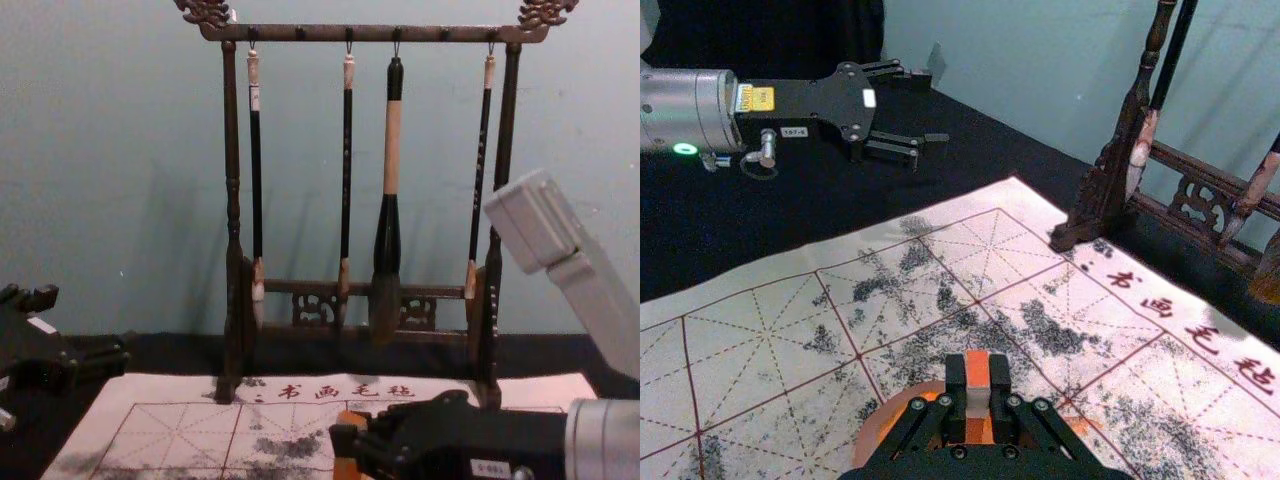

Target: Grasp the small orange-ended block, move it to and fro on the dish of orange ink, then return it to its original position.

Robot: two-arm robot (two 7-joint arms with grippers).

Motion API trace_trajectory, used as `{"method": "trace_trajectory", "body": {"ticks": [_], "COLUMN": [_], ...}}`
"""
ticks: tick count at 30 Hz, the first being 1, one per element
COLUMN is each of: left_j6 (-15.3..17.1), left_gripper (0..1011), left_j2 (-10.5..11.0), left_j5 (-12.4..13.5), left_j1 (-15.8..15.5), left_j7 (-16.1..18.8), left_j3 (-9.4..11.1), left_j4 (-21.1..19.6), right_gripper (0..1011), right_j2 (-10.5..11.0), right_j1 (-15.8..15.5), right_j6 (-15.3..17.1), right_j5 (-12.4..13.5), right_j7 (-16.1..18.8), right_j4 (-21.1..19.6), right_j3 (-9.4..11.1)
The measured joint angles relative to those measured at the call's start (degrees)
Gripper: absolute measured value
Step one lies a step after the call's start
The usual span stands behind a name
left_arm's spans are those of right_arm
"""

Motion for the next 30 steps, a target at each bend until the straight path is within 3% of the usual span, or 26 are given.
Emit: {"method": "trace_trajectory", "body": {"ticks": [13, 30], "left_j6": [0.00, 0.00], "left_gripper": [1001, 1001], "left_j2": [0.00, 0.00], "left_j5": [0.00, 0.00], "left_j1": [0.00, 0.00], "left_j7": [0.00, 0.00], "left_j3": [0.00, 0.00], "left_j4": [0.00, 0.00], "right_gripper": [126, 125], "right_j2": [-0.32, 0.81], "right_j1": [0.07, -0.30], "right_j6": [0.36, 0.49], "right_j5": [0.24, 0.25], "right_j7": [-0.61, -0.26], "right_j4": [0.32, -0.51], "right_j3": [-0.04, 0.05]}}
